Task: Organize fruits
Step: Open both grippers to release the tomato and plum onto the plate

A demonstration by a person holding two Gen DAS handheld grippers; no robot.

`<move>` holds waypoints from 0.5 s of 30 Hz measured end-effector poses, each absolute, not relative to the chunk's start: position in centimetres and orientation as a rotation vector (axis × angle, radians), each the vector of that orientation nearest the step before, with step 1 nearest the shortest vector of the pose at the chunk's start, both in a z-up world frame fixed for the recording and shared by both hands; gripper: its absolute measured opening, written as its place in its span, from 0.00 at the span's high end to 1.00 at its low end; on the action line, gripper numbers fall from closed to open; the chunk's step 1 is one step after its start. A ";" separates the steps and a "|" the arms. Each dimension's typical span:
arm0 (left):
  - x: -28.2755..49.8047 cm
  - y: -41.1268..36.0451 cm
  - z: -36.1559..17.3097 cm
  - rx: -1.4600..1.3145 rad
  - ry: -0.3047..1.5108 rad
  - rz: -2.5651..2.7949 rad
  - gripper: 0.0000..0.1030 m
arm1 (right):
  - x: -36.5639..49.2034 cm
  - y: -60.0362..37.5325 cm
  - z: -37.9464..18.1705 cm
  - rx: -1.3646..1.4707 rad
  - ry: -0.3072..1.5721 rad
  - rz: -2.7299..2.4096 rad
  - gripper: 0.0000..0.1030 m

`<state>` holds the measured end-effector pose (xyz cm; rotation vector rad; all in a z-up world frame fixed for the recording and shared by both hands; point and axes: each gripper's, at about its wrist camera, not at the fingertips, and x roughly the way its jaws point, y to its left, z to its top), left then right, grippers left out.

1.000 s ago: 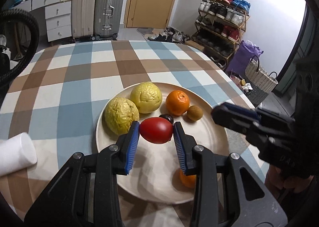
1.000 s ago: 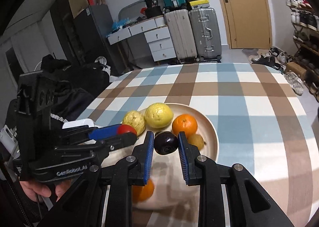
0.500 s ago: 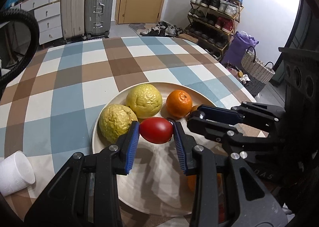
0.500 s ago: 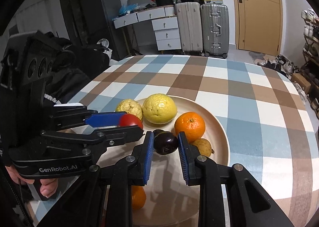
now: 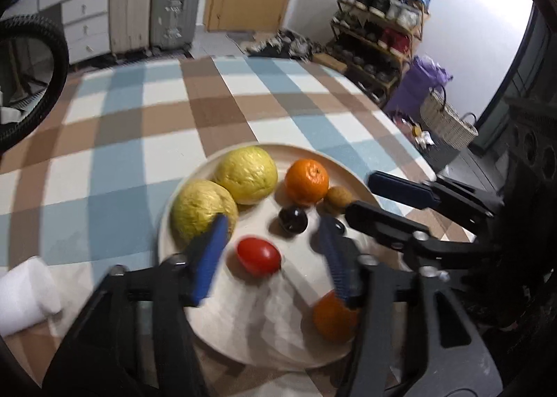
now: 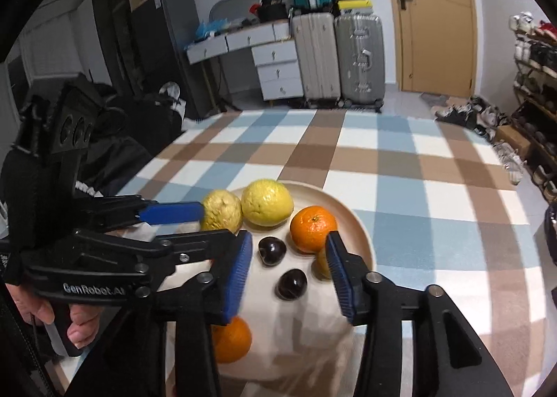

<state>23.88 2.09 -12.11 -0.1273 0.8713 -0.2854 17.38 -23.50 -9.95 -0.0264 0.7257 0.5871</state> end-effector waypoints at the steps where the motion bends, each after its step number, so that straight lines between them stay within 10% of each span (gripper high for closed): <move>1: 23.4 2.2 -11.6 -0.132 0.857 -0.278 0.31 | 16.7 -24.0 -9.4 -0.017 0.711 0.581 0.47; 4: 21.6 2.7 -9.9 -0.171 0.815 -0.279 0.24 | 14.8 -25.0 -8.1 -0.005 0.677 0.561 0.21; 11: 16.6 2.3 -6.5 -0.122 0.741 -0.246 0.19 | 9.7 -27.4 -4.5 -0.001 0.580 0.523 0.05; 15: 13.5 2.4 -5.0 -0.119 0.697 -0.201 0.00 | 6.9 -28.2 -3.2 -0.001 0.535 0.498 0.01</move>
